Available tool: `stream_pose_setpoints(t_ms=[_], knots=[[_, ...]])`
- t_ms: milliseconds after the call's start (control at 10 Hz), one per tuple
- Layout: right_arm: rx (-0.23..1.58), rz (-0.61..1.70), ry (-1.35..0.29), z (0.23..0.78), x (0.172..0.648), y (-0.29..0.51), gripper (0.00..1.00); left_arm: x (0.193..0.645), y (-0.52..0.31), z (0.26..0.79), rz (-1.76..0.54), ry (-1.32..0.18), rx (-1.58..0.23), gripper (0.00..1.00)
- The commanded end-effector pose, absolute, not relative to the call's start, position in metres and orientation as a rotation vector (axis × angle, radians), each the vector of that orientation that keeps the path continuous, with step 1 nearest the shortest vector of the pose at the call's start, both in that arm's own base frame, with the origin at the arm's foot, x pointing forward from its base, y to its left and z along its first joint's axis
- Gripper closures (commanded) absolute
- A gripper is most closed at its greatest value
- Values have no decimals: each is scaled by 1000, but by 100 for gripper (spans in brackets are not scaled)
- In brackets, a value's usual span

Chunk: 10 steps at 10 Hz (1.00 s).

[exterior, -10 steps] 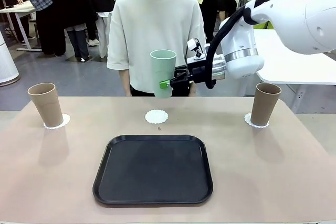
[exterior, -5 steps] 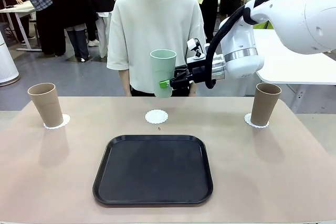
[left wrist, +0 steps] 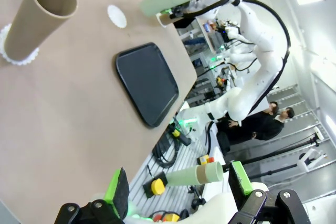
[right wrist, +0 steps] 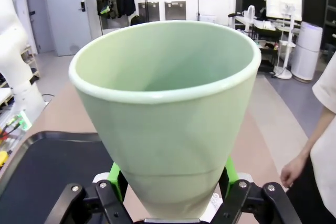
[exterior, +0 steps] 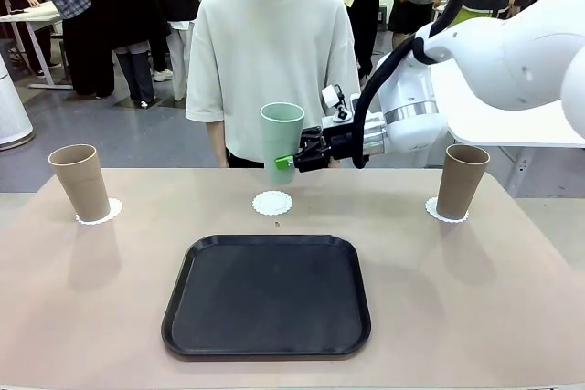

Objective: Place coasters on the table and set cups on them.
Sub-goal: Take one Reusable plastic cup from the Flat Tray and place it on a coaster set by the human.

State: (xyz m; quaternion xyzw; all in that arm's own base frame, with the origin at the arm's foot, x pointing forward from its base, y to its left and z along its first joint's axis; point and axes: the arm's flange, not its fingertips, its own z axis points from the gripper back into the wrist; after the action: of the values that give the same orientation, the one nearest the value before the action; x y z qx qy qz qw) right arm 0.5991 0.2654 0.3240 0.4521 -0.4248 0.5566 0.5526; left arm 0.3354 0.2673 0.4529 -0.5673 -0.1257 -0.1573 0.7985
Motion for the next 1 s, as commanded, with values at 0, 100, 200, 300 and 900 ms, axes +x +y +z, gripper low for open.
stream_pose_setpoints(t_ms=[0,100,200,300,900], knots=[[1092,1336,-1034,311,615,271,18,335,268,456,-317,-267,-1207,0],[1096,1330,-1010,301,616,273,18,335,268,456,-317,-267,-1207,0],[1097,1338,-997,294,616,276,18,335,268,456,-317,-267,-1207,0],[1095,1347,-974,287,617,280,18,335,268,456,-317,-267,-1207,0],[1097,1345,-918,262,624,291,18,335,268,456,-317,-267,-1207,0]])
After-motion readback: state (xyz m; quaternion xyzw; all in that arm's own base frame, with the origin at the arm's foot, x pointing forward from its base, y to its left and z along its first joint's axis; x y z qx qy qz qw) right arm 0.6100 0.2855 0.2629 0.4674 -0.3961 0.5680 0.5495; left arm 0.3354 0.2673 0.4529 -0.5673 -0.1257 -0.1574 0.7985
